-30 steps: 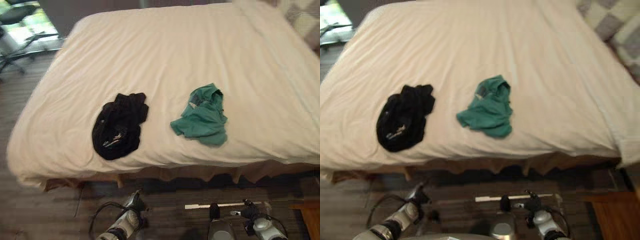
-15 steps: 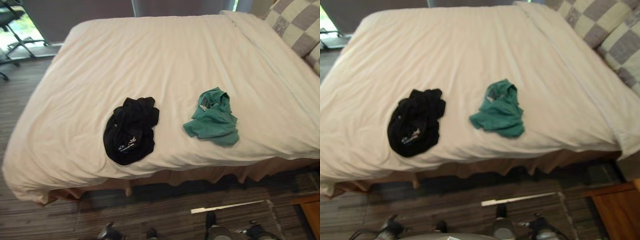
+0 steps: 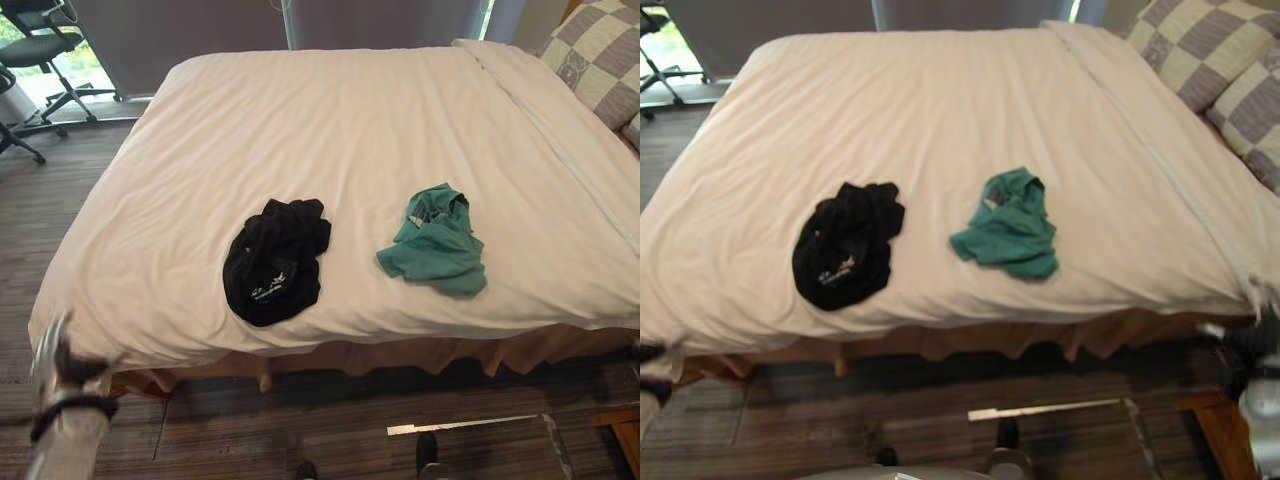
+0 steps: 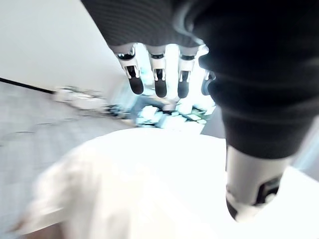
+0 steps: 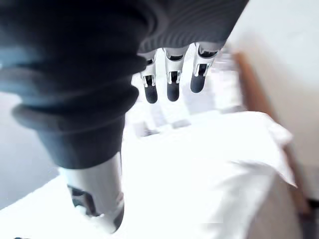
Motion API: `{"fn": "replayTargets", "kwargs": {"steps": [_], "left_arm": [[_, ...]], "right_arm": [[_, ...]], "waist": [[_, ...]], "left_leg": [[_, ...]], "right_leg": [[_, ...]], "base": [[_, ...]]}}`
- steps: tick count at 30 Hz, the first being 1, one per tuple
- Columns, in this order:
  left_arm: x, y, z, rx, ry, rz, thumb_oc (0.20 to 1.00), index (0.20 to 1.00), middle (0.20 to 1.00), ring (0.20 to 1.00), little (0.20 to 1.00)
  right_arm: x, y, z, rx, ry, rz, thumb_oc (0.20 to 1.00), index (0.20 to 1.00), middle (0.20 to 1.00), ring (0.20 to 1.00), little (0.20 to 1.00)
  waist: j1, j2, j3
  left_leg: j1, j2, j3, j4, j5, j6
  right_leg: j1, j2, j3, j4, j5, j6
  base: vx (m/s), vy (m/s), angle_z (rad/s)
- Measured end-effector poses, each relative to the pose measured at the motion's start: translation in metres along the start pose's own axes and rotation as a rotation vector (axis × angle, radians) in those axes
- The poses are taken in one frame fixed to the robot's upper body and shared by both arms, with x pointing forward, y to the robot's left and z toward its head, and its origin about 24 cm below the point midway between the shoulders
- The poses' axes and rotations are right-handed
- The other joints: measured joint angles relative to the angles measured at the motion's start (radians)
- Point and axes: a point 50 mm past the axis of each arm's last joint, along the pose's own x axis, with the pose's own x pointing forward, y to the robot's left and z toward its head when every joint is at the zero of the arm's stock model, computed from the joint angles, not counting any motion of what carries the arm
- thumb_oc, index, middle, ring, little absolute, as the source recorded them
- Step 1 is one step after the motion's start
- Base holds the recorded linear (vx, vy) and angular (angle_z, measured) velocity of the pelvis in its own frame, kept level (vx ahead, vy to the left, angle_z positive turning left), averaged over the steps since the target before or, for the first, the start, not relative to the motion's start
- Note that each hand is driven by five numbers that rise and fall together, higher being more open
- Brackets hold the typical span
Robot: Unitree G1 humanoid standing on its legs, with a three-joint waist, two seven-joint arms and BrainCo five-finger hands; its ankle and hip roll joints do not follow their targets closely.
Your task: Tidy up the quilt and then pick up the clothes from the bed and put them into the laundry hamper.
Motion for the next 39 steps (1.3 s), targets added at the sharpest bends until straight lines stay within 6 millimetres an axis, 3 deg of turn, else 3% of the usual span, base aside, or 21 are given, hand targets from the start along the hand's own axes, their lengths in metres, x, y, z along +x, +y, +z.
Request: {"fn": "replayTargets", "kwargs": {"steps": [1, 2, 3, 7, 10, 13, 14, 16, 17, 18, 23, 26, 29, 31, 33, 34, 36, 37, 38, 39], "left_arm": [[0.011, 0.005, 0.023, 0.034, -0.118, 0.008, 1.000, 1.000, 1.000, 1.000, 1.000], [0.016, 0.004, 0.034, 0.054, -0.162, 0.003, 1.000, 1.000, 1.000, 1.000, 1.000], [0.029, -0.005, 0.055, 0.116, -0.238, -0.046, 1.000, 1.000, 1.000, 1.000, 1.000], [0.038, -0.038, 0.110, 0.185, -0.422, -0.143, 1.000, 1.000, 1.000, 1.000, 1.000], [0.041, -0.052, 0.133, 0.193, -0.480, -0.171, 1.000, 1.000, 1.000, 1.000, 1.000], [0.075, -0.053, 0.158, 0.242, -0.421, -0.147, 1.000, 1.000, 1.000, 1.000, 1.000], [0.089, -0.046, 0.171, 0.255, -0.392, -0.121, 1.000, 1.000, 1.000, 1.000, 1.000], [0.097, -0.038, 0.182, 0.256, -0.380, -0.092, 1.000, 1.000, 1.000, 1.000, 1.000], [0.102, -0.035, 0.182, 0.269, -0.358, -0.081, 0.357, 0.357, 0.357, 0.357, 0.357], [0.109, -0.029, 0.179, 0.304, -0.318, -0.063, 0.200, 0.200, 0.200, 0.200, 0.200], [0.123, -0.006, 0.174, 0.445, -0.245, 0.008, 0.200, 0.200, 0.200, 0.200, 0.200], [0.122, -0.006, 0.169, 0.429, -0.231, 0.007, 0.200, 0.200, 0.200, 0.200, 0.200], [0.118, -0.011, 0.168, 0.387, -0.251, 0.005, 0.200, 0.200, 0.200, 0.200, 0.200], [0.079, -0.033, 0.155, 0.128, -0.351, -0.039, 0.200, 0.200, 0.200, 0.200, 0.200], [0.052, -0.057, 0.137, -0.064, -0.341, -0.113, 0.200, 0.200, 0.200, 0.200, 0.200], [0.032, -0.074, 0.116, -0.152, -0.291, -0.191, 0.200, 0.200, 0.200, 0.200, 0.200], [-0.001, -0.098, 0.078, -0.298, -0.146, -0.301, 0.200, 0.200, 0.200, 0.200, 0.200], [-0.010, -0.105, 0.063, -0.314, -0.075, -0.336, 0.200, 0.200, 0.200, 0.200, 0.200], [-0.031, -0.113, 0.029, -0.336, 0.068, -0.375, 0.200, 0.200, 0.200, 0.200, 0.200], [-0.044, -0.114, 0.013, -0.378, 0.143, -0.381, 0.200, 0.200, 0.200, 0.200, 0.200]], "right_arm": [[0.008, -0.006, 0.018, -0.022, -0.089, -0.021, 1.000, 1.000, 1.000, 1.000, 1.000], [0.012, -0.006, 0.028, -0.032, -0.132, -0.021, 1.000, 1.000, 1.000, 1.000, 1.000], [0.022, -0.001, 0.056, -0.044, -0.238, -0.002, 1.000, 1.000, 1.000, 1.000, 1.000], [0.030, 0.014, 0.112, 0.027, -0.430, 0.032, 1.000, 1.000, 1.000, 1.000, 1.000], [0.030, 0.018, 0.131, 0.065, -0.483, 0.033, 1.000, 1.000, 1.000, 1.000, 1.000], [0.035, 0.018, 0.165, 0.134, -0.565, -0.001, 1.000, 1.000, 1.000, 1.000, 1.000], [0.033, 0.019, 0.178, 0.168, -0.604, -0.005, 1.000, 1.000, 1.000, 1.000, 1.000], [0.028, 0.021, 0.185, 0.178, -0.640, 0.005, 1.000, 1.000, 1.000, 1.000, 1.000], [0.026, 0.022, 0.185, 0.185, -0.646, 0.012, 1.000, 1.000, 1.000, 1.000, 1.000], [0.022, 0.023, 0.184, 0.189, -0.648, 0.018, 1.000, 1.000, 1.000, 1.000, 1.000], [0.016, 0.021, 0.184, 0.205, -0.680, 0.020, 1.000, 1.000, 1.000, 1.000, 1.000], [0.021, 0.012, 0.187, 0.175, -0.699, -0.004, 1.000, 1.000, 1.000, 1.000, 1.000], [0.036, -0.004, 0.206, 0.127, -0.750, -0.050, 1.000, 1.000, 1.000, 1.000, 1.000], [0.058, -0.013, 0.212, 0.107, -0.697, -0.082, 1.000, 1.000, 1.000, 1.000, 1.000], [0.073, -0.014, 0.203, 0.095, -0.611, -0.075, 1.000, 1.000, 1.000, 1.000, 1.000], [0.085, -0.013, 0.197, 0.104, -0.536, -0.070, 1.000, 1.000, 1.000, 1.000, 1.000], [0.107, -0.018, 0.184, 0.092, -0.396, -0.070, 1.000, 1.000, 1.000, 1.000, 1.000], [0.111, -0.020, 0.181, 0.103, -0.360, -0.077, 1.000, 1.000, 1.000, 1.000, 1.000], [0.115, -0.019, 0.178, 0.126, -0.323, -0.072, 1.000, 1.000, 1.000, 1.000, 1.000], [0.118, -0.016, 0.174, 0.134, -0.286, -0.067, 1.000, 1.000, 1.000, 1.000, 1.000]], "waist": [[-0.002, -0.001, -0.006], [-0.008, -0.001, -0.010], [-0.016, 0.001, -0.013], [-0.021, 0.000, -0.006], [-0.043, -0.006, 0.036], [-0.054, -0.033, 0.083], [-0.060, -0.048, 0.127], [-0.087, -0.059, 0.180], [-0.103, -0.065, 0.204], [-0.109, -0.065, 0.227], [-0.120, -0.061, 0.254], [-0.115, -0.059, 0.258], [-0.100, -0.050, 0.261], [-0.045, -0.022, 0.267], [-0.020, -0.003, 0.268], [0.024, 0.015, 0.271], [0.065, 0.039, 0.275], [0.078, 0.047, 0.278], [0.121, 0.057, 0.281], [0.132, 0.054, 0.285]], "left_leg": [[0.001, -0.003, 0.000, 0.000, 0.003, -0.004], [0.002, -0.004, 0.002, 0.002, 0.003, -0.004], [0.003, -0.007, 0.003, 0.006, 0.011, -0.003], [-0.028, -0.012, 0.030, 0.007, 0.019, -0.004], [-0.046, -0.008, 0.052, 0.008, 0.022, -0.005], [-0.129, -0.012, 0.084, 0.016, 0.038, -0.009], [-0.153, -0.013, 0.082, 0.015, 0.053, -0.009], [-0.173, -0.009, 0.080, 0.012, 0.064, -0.013], [-0.183, -0.004, 0.081, 0.010, 0.068, -0.018], [-0.190, 0.003, 0.079, 0.009, 0.071, -0.022], [-0.192, 0.027, 0.081, 0.006, 0.073, -0.030], [-0.195, 0.030, 0.079, 0.006, 0.076, -0.034], [-0.205, 0.032, 0.072, 0.007, 0.081, -0.037], [-0.214, 0.038, 0.047, 0.007, 0.089, -0.039], [-0.207, 0.037, 0.032, 0.007, 0.090, -0.039], [-0.207, 0.037, 0.020, 0.007, 0.092, -0.037], [-0.220, 0.033, -0.008, 0.007, 0.094, -0.036], [-0.227, 0.031, -0.026, 0.007, 0.097, -0.035], [-0.246, 0.027, -0.051, 0.007, 0.105, -0.038], [-0.251, 0.027, -0.062, 0.007, 0.108, -0.038]], "right_leg": [[0.000, -0.003, 0.001, 0.000, 0.000, 0.000], [0.000, -0.003, 0.003, 0.000, 0.000, 0.000], [-0.002, -0.006, 0.005, 0.000, 0.002, 0.001], [-0.058, 0.000, 0.032, 0.000, 0.033, -0.017], [-0.091, 0.009, 0.048, 0.005, 0.049, -0.027], [-0.189, 0.008, 0.075, 0.005, 0.080, -0.025], [-0.214, 0.007, 0.078, 0.005, 0.094, -0.029], [-0.232, 0.011, 0.075, 0.005, 0.100, -0.036], [-0.244, 0.017, 0.075, 0.005, 0.103, -0.040], [-0.249, 0.023, 0.071, 0.005, 0.104, -0.041], [-0.254, 0.045, 0.068, 0.005, 0.103, -0.040], [-0.254, 0.046, 0.064, 0.005, 0.103, -0.040], [-0.253, 0.047, 0.055, 0.005, 0.102, -0.040], [-0.245, 0.050, 0.027, 0.005, 0.101, -0.044], [-0.230, 0.047, 0.010, 0.005, 0.094, -0.056], [-0.220, 0.044, -0.011, 0.005, 0.090, -0.059], [-0.215, 0.037, -0.032, 0.005, 0.085, -0.057], [-0.213, 0.033, -0.046, 0.005, 0.081, -0.054], [-0.213, 0.029, -0.067, 0.004, 0.078, -0.054], [-0.211, 0.027, -0.084, 0.005, 0.073, -0.049]], "base": [[0.04, -0.006, -0.02], [0.00, 0.000, 0.00], [0.00, 0.000, 0.00], [-0.10, -0.006, -0.17], [-0.26, 0.019, -0.21], [-0.15, 0.027, -0.31], [-0.08, 0.005, -0.09], [-0.09, -0.004, 0.02], [-0.10, -0.017, 0.00], [-0.08, -0.030, -0.02], [-0.04, -0.029, -0.04], [0.00, -0.040, 0.00], [0.00, -0.073, 0.09], [0.01, -0.091, 0.25], [0.00, -0.062, 0.31], [-0.01, -0.038, 0.39], [0.00, -0.044, 0.43], [-0.02, -0.077, 0.60], [-0.03, -0.079, 0.52], [-0.03, -0.097, 0.55]]}}
